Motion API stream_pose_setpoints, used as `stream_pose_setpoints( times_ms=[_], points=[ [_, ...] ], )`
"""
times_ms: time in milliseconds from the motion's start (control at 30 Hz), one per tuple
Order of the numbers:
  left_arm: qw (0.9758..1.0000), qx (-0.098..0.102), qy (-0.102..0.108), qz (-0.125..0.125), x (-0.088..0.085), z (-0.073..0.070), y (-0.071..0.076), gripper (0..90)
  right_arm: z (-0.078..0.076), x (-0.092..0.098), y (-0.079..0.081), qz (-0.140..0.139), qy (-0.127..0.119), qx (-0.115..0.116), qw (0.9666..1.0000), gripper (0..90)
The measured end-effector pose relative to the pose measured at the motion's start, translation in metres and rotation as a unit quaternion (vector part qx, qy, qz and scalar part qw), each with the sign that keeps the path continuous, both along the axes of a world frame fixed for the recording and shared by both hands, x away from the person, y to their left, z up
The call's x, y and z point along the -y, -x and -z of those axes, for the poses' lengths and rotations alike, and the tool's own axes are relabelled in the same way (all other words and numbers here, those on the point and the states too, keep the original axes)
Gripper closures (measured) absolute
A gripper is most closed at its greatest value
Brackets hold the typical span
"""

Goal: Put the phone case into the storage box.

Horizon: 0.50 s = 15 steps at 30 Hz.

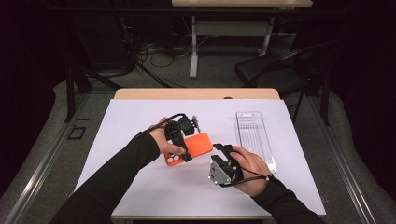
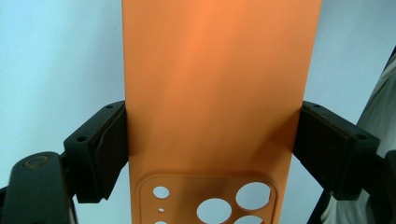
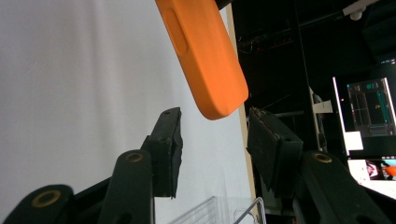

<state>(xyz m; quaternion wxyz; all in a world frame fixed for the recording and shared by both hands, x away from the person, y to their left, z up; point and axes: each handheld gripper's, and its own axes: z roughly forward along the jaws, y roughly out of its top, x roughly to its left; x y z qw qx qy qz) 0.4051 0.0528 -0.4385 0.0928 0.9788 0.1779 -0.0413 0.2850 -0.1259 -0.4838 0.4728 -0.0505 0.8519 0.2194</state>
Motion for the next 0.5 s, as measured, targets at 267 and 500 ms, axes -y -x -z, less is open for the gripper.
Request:
stream_pose_setpoints(
  times_ms=[267, 500],
  points=[
    [1.0, -0.003, -0.003, 0.001, 0.003, 0.002, 0.0, 15.9, 0.009, -0.006, 0.002, -0.004, 0.028, 0.023, 0.9993, 57.8],
    [1.0, -0.009, -0.002, -0.001, 0.005, 0.003, 0.0, 15.9, 0.015, -0.01, 0.003, -0.012, 0.06, 0.059, 0.9964, 60.1]
  ],
)
